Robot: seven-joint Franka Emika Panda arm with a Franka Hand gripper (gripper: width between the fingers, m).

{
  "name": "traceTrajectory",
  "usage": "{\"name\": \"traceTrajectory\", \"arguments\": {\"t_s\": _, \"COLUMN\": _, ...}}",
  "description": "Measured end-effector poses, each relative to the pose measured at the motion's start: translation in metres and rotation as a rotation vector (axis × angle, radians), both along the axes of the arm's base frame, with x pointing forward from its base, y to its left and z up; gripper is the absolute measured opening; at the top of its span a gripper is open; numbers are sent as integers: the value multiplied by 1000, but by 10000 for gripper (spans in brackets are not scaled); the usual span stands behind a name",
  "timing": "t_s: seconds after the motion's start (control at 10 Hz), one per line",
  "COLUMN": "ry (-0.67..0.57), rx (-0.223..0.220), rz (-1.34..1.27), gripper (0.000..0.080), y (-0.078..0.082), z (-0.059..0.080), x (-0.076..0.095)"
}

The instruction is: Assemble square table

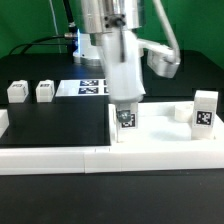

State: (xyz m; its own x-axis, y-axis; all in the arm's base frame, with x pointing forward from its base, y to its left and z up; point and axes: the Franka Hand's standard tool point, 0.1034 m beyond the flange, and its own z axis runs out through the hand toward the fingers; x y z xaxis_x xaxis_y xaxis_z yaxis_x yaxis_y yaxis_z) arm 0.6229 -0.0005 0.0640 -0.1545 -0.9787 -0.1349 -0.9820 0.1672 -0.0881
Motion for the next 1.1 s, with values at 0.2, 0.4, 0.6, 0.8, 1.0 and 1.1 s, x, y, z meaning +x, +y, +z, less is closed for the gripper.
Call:
{"name": "traceTrajectory", "arguments": {"t_s": 0.2, "ry": -10, "rx": 38, "rz": -178, "gripper": 291, "y": 1, "z": 0, "x": -1}}
{"name": "traceTrajectory", "arguments": {"t_s": 0.4, "ry": -12, "rx": 32, "rz": -142, "gripper": 291, "y": 1, "z": -2, "x": -2}}
{"name": "traceTrajectory", "arguments": {"t_s": 0.6, "ry": -30, "rx": -11, "rz": 84, "gripper": 614, "y": 4, "z": -2, "x": -2}}
{"name": "traceTrajectory", "arguments": {"t_s": 0.8, "ry": -47, "rx": -35, "rz": 267, "gripper": 640, "y": 5, "z": -3, "x": -2}}
{"name": "traceTrajectory", "arguments": {"t_s": 1.0, "ry": -62, "rx": -53, "rz": 402, "gripper": 648, "y": 4, "z": -3, "x": -3}}
{"name": "traceTrajectory", "arguments": {"t_s": 1.1, "ry": -73, "rx": -67, "rz": 510, "gripper": 648, "y": 4, "z": -3, "x": -3}}
